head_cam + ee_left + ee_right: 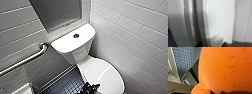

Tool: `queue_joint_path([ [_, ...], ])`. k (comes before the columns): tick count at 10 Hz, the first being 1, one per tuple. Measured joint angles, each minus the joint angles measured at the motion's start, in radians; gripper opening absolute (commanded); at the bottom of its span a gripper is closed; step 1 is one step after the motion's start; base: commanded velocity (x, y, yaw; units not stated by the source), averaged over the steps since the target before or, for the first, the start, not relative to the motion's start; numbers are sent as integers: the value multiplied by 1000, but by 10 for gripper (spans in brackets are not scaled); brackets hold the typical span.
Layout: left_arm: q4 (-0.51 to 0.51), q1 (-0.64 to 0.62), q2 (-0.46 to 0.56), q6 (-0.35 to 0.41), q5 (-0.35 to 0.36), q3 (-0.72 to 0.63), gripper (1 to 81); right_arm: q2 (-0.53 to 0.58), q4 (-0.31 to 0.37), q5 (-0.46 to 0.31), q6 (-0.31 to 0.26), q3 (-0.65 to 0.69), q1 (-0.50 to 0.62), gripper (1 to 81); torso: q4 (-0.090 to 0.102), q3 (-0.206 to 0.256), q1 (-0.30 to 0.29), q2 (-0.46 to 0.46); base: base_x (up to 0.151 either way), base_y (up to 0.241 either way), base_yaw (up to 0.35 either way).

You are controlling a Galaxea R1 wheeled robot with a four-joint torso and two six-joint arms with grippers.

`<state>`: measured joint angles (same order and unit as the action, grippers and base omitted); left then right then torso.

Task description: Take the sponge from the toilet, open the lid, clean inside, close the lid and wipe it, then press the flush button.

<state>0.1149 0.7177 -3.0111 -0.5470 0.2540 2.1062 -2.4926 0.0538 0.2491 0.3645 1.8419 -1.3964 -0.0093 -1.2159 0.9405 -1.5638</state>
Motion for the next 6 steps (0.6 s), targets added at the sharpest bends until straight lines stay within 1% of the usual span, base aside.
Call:
queue_joint_path([
  [1, 4, -4, -18, -10, -2, 20, 811, 0, 0, 0, 0, 4, 0, 10, 0, 0, 0, 0, 0, 0, 0],
  [2, 4, -10, -19, -36, -11, 23, 811, 0, 0, 0, 0, 6, 0, 10, 0, 0, 0, 0, 0, 0, 0],
  [3, 6, -21, -16, -70, -36, 23, 811, -1, 0, 0, 0, 8, 0, 10, 0, 0, 0, 0, 0, 0, 0],
  [4, 11, -27, -13, -87, -51, 19, 811, -6, 0, 0, 0, 14, 0, 10, 0, 0, 0, 0, 0, 0, 0],
  [6, 18, -35, 0, -99, -70, -10, 811, -21, 0, -3, 0, 29, 0, 10, 0, 0, 0, 0, 0, 0, 0],
])
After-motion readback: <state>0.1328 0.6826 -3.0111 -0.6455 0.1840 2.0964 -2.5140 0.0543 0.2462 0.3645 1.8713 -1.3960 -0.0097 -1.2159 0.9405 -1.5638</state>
